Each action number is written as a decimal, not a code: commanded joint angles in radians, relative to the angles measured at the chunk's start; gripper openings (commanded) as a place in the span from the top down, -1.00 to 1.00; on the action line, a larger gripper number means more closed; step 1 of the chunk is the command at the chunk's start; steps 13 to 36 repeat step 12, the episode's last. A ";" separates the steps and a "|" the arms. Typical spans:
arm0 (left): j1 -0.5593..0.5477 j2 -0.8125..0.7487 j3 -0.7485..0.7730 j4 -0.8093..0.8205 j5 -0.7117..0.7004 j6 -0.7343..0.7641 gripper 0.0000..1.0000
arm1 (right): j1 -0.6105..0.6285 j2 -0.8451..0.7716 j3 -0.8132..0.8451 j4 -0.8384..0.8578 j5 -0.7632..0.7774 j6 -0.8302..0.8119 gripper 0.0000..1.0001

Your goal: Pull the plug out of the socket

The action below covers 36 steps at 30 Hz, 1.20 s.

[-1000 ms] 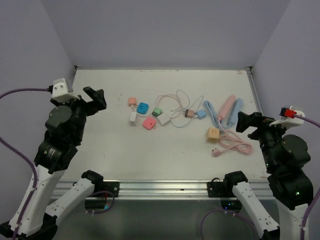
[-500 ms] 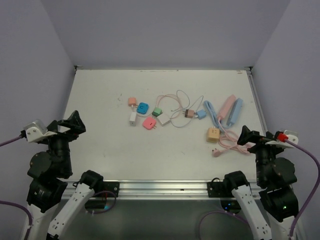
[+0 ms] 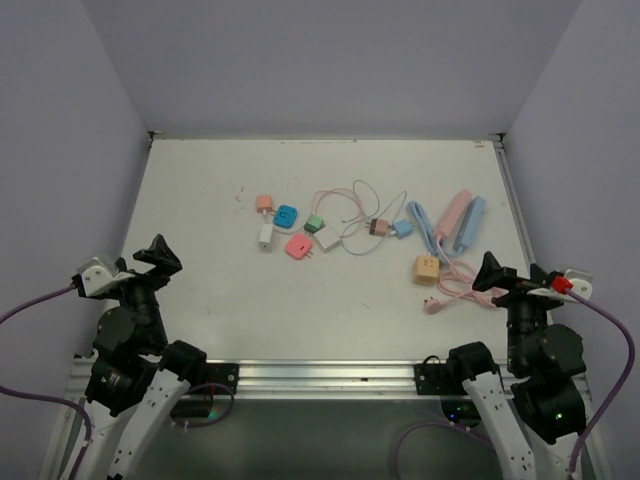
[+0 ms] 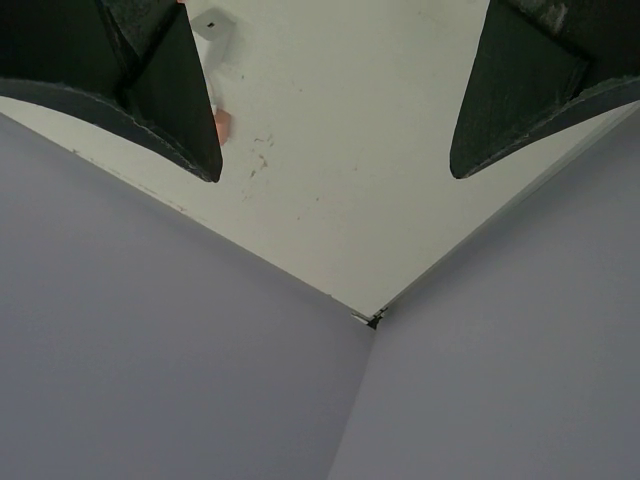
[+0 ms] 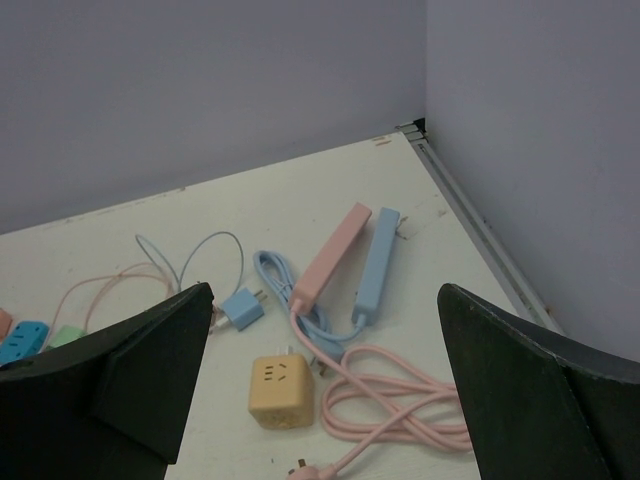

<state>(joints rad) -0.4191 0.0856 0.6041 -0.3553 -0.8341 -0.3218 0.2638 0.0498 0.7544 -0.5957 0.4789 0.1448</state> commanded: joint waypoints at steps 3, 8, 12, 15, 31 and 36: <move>0.006 0.002 -0.026 0.088 -0.077 0.000 -0.99 | 0.005 0.008 -0.012 0.062 -0.020 -0.013 -0.98; 0.008 0.022 -0.030 0.082 -0.069 0.003 -0.99 | 0.005 0.015 -0.020 0.074 -0.045 -0.021 -0.98; 0.006 0.023 -0.035 0.091 -0.063 0.006 -0.99 | 0.005 0.018 -0.021 0.077 -0.052 -0.024 -0.98; 0.006 0.023 -0.035 0.091 -0.063 0.006 -0.99 | 0.005 0.018 -0.021 0.077 -0.052 -0.024 -0.98; 0.006 0.023 -0.035 0.091 -0.063 0.006 -0.99 | 0.005 0.018 -0.021 0.077 -0.052 -0.024 -0.98; 0.006 0.023 -0.035 0.091 -0.063 0.006 -0.99 | 0.005 0.018 -0.021 0.077 -0.052 -0.024 -0.98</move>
